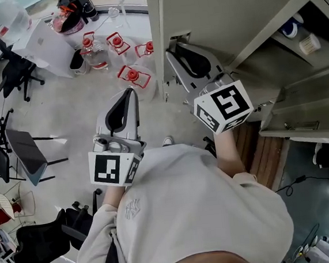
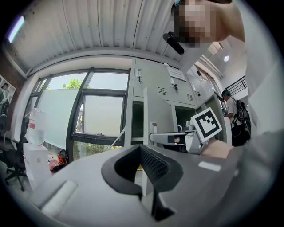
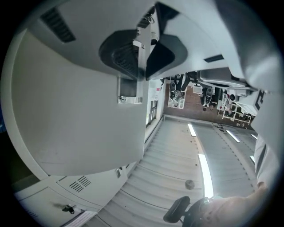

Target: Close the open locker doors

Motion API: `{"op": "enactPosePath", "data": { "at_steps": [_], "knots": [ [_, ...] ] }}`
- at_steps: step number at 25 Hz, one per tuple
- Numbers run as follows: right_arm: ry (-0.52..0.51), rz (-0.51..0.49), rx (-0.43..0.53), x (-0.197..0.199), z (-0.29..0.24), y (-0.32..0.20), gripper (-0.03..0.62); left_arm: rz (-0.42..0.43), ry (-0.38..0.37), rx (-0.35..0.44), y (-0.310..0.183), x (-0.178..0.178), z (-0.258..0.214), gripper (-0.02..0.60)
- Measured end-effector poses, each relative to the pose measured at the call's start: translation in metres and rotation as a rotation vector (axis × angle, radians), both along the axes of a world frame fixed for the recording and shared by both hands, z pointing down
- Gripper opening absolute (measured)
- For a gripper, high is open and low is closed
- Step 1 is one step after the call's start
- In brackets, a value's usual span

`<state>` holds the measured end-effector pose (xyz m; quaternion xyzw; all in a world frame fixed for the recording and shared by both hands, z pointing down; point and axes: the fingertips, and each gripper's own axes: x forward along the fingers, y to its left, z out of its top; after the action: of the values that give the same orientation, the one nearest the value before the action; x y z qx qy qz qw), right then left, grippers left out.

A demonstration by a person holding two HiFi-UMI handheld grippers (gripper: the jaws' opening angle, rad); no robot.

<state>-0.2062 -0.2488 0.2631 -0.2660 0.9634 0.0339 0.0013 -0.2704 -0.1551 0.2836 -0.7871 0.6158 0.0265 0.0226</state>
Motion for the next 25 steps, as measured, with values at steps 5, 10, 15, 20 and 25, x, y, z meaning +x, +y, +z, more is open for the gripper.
{"op": "enactPosePath", "data": {
  "at_steps": [5,10,15,20,25],
  "knots": [
    [0.005,0.056,-0.002,-0.013,0.002,-0.029,0.057,-0.006,0.009,0.0,-0.004,-0.01,0.001,0.002],
    [0.017,0.142,-0.003,-0.019,0.003,-0.058,0.055,-0.026,0.013,-0.002,-0.005,-0.021,0.001,0.002],
    [0.025,0.236,0.0,-0.02,0.003,-0.079,0.055,-0.037,0.017,-0.005,-0.004,-0.028,0.003,0.002],
    [0.034,0.275,-0.017,-0.023,0.011,-0.091,0.055,-0.039,0.02,-0.004,-0.003,-0.032,0.003,0.002],
    [0.05,0.311,-0.019,-0.021,0.018,-0.103,0.055,-0.038,0.023,-0.005,-0.002,-0.034,0.004,0.002]
  ]
}}
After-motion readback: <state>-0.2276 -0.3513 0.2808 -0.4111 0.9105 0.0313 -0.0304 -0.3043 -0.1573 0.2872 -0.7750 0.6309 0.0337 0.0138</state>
